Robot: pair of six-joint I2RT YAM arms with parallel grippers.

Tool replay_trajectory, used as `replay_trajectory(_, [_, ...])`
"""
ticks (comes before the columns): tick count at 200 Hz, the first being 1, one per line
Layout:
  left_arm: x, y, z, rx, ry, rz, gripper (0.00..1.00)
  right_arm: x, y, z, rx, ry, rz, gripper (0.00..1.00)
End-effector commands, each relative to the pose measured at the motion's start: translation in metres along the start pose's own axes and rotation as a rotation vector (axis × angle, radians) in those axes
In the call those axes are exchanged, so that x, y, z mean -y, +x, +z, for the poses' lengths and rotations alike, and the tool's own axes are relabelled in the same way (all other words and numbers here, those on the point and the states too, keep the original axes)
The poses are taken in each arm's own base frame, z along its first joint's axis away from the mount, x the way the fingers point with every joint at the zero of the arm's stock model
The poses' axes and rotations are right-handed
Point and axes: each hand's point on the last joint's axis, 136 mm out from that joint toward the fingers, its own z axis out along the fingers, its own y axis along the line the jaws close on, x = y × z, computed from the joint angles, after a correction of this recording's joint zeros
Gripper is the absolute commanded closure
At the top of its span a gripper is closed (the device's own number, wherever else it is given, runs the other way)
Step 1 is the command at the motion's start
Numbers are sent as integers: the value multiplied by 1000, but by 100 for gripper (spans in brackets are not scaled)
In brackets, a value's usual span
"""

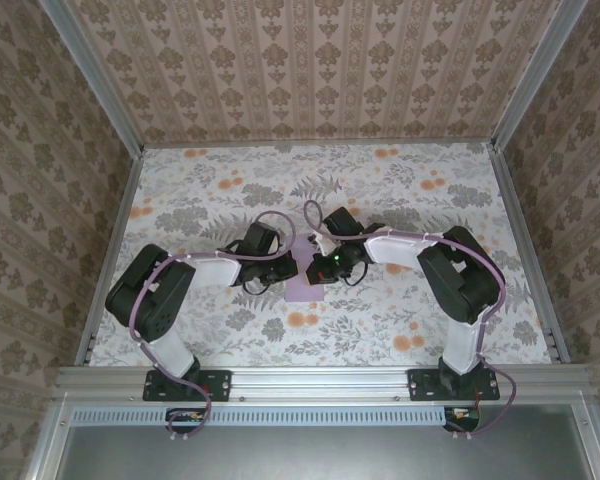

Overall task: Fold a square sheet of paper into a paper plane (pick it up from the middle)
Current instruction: Fold the triangle a second time at the center of the table, then turn over the paper at the center of the table.

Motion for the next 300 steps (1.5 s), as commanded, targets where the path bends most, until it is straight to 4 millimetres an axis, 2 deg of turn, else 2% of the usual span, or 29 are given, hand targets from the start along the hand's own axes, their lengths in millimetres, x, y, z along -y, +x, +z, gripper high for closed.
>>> replay_trajectory(1, [-42,24,3,-59,-147,-59,100,8,6,13,-55,33,19,100])
replay_trajectory(44, [-48,26,3,-67,-174,-69,100,20,19,19,-97,66,30,100])
replay_trajectory(115, [-57,31,4,-88,-188,-66,100,48,74,13,-136,72,77,100])
replay_trajectory(138, [-53,29,4,-86,-176,-53,100,50,81,6,-108,40,97,100])
replay_trajectory(158, [-41,23,3,-75,-129,-37,100,40,72,-4,-60,23,83,100])
replay_trajectory(193, [-1,-2,-7,-25,-13,14,100,16,31,-37,105,15,34,100])
replay_trajectory(200, [8,-8,-12,-6,10,25,96,15,23,-43,133,28,39,100])
replay_trajectory(208, [16,-15,-16,10,32,30,89,17,13,-49,164,38,55,96])
replay_trajectory(231, [35,-31,-34,64,69,25,73,15,-10,-58,226,15,70,71])
replay_trajectory(240, [35,-35,-41,82,58,12,68,16,-18,-59,242,21,64,64])
replay_trajectory(260, [28,-37,-53,119,27,-16,57,18,-31,-57,254,23,66,55])
replay_trajectory(300, [2,-28,-68,161,-22,-93,34,29,-48,-40,212,-10,91,53])
